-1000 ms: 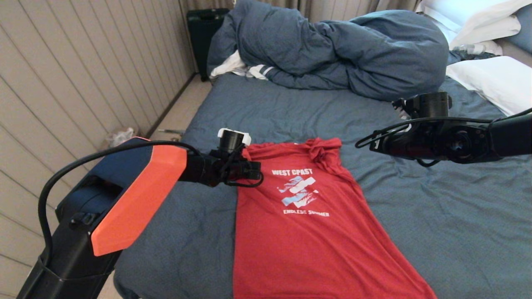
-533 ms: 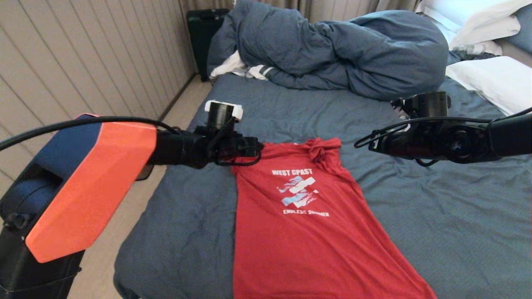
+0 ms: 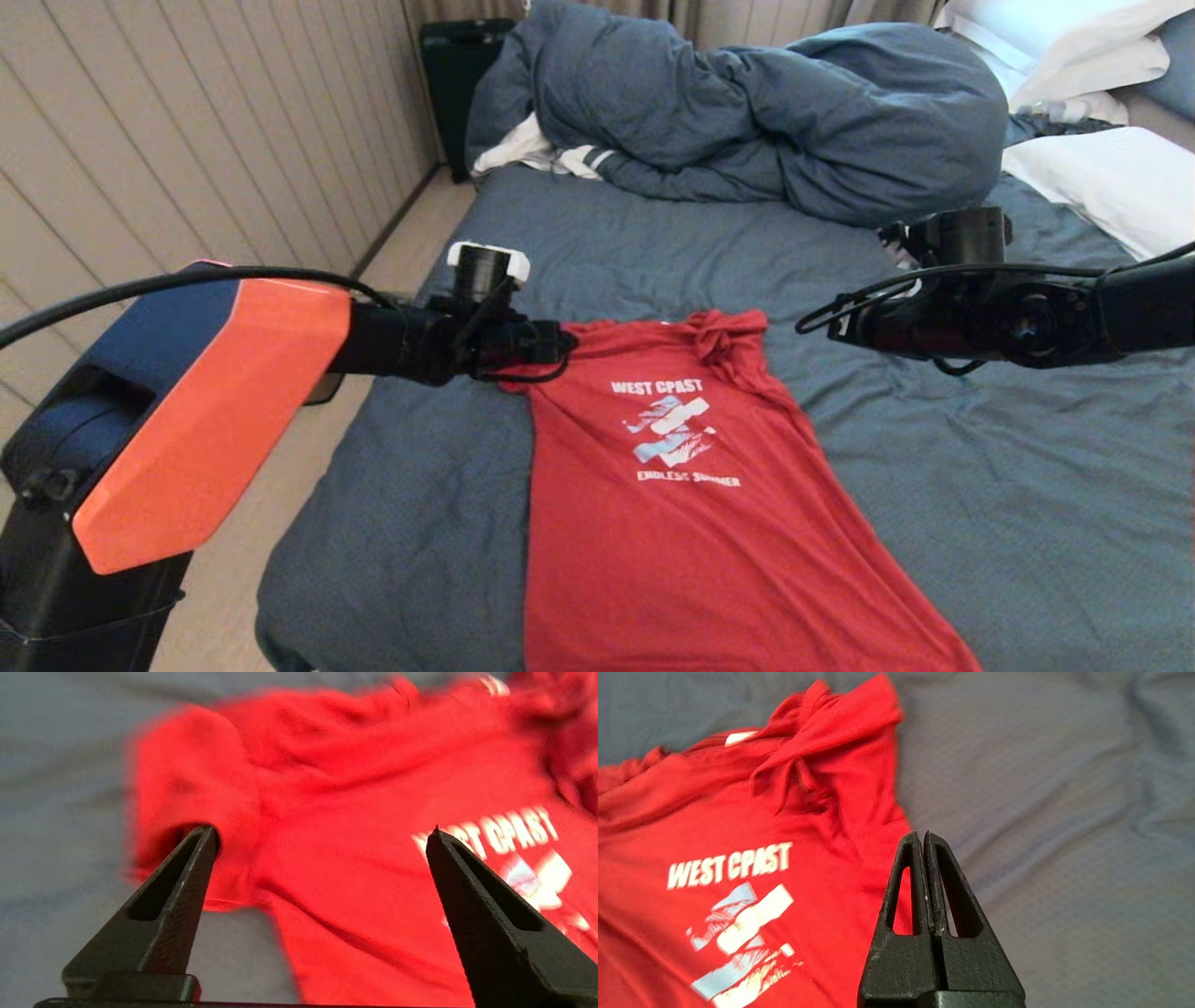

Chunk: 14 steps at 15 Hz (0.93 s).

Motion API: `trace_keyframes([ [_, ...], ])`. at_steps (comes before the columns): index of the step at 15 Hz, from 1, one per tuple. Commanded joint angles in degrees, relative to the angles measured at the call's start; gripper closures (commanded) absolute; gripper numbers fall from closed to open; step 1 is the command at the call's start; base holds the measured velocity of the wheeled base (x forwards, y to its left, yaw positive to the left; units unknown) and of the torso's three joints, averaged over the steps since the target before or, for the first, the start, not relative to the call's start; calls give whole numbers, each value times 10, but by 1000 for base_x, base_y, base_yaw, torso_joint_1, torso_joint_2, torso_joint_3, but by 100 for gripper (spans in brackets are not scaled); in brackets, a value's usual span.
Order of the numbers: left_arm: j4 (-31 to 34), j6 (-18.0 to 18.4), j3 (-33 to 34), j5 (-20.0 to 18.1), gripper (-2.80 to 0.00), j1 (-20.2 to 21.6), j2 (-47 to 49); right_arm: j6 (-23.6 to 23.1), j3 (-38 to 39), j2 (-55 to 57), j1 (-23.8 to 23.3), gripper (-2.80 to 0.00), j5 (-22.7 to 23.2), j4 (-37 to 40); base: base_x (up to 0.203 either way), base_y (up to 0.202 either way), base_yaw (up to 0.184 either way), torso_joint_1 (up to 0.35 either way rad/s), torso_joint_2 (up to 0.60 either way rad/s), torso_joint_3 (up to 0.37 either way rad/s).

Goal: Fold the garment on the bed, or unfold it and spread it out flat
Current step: Fold the red T-shirt

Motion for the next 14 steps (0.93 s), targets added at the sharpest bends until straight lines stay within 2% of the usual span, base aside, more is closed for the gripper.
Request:
trace_keyframes([
  [1,-1,-1,-6,1,-280,-20,20,1,1,0,-2,0,1,-1,0,0,0,0,0,0],
  [4,1,0,-41,8,-280,-61,52,1,1,0,-2,0,1,-1,0,0,0,0,0,0],
  [7,-3,6,-45,20,-280,-90,71,1,1,0,-2,0,1,-1,0,0,0,0,0,0],
  [11,-3,4,-45,31,-280,-93,82,1,0,0,0,0,2,-1,0,0,0,0,0,0],
  [14,-2,-1,-44,38,-280,-81,32,1,-1,2,1,0,2,-1,0,0,0,0,0,0],
])
